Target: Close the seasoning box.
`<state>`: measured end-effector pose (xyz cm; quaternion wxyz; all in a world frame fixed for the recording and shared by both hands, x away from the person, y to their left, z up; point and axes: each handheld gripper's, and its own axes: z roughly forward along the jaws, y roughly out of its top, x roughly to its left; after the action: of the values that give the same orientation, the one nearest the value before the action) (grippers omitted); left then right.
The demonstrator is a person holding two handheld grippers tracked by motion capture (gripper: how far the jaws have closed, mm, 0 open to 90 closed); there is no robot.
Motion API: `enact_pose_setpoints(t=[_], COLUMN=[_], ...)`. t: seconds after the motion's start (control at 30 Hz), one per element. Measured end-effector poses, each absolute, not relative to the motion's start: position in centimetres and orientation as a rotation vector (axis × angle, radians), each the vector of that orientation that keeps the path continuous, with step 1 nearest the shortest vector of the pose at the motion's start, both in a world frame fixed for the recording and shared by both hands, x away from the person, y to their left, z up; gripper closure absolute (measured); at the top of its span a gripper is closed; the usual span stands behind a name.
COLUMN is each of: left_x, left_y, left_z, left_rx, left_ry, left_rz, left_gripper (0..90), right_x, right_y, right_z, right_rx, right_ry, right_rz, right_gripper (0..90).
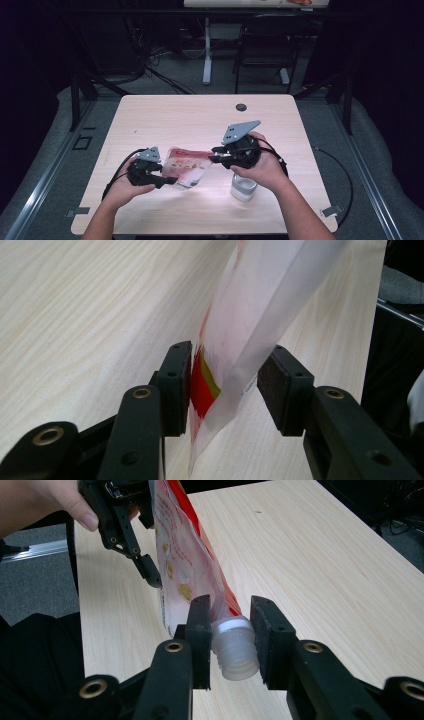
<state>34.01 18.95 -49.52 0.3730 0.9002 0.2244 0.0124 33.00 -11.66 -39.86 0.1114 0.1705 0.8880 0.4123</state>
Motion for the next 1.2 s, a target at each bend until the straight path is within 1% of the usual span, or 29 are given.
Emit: enact_pose_setpoints(t=[0.13,0.27,0.3,0.5,0.57,1.2], left_x=[34.1,34.0,34.0,33.9,33.8,33.5], left_y=[18.9,18.7,18.6,18.7,18.7,19.1], left_z=[-49.8,-49.9,-50.0,-49.6,-49.6,-48.6], left_rx=[2.312,2.335,2.326,2.282,2.283,2.277], left_ry=[0.579,0.592,0.584,0.571,0.568,0.546], left_rz=[0.019,0.045,0.021,0.022,0.021,0.044], left_gripper=[57.7,57.0,56.9,58.2,59.5,61.9], right_x=[32.9,32.9,32.9,32.9,32.9,32.9], right_y=[-11.5,-11.5,-11.6,-11.3,-11.4,-11.2], right_z=[-40.2,-40.7,-40.9,-41.8,-41.7,-41.8], right_rx=[0.500,0.498,0.499,0.495,0.493,0.481], right_ry=[2.606,2.615,2.624,2.637,2.638,2.640], right_rz=[1.211,1.201,1.194,1.138,1.157,1.172], right_gripper=[71.2,71.2,71.2,71.2,71.2,71.0])
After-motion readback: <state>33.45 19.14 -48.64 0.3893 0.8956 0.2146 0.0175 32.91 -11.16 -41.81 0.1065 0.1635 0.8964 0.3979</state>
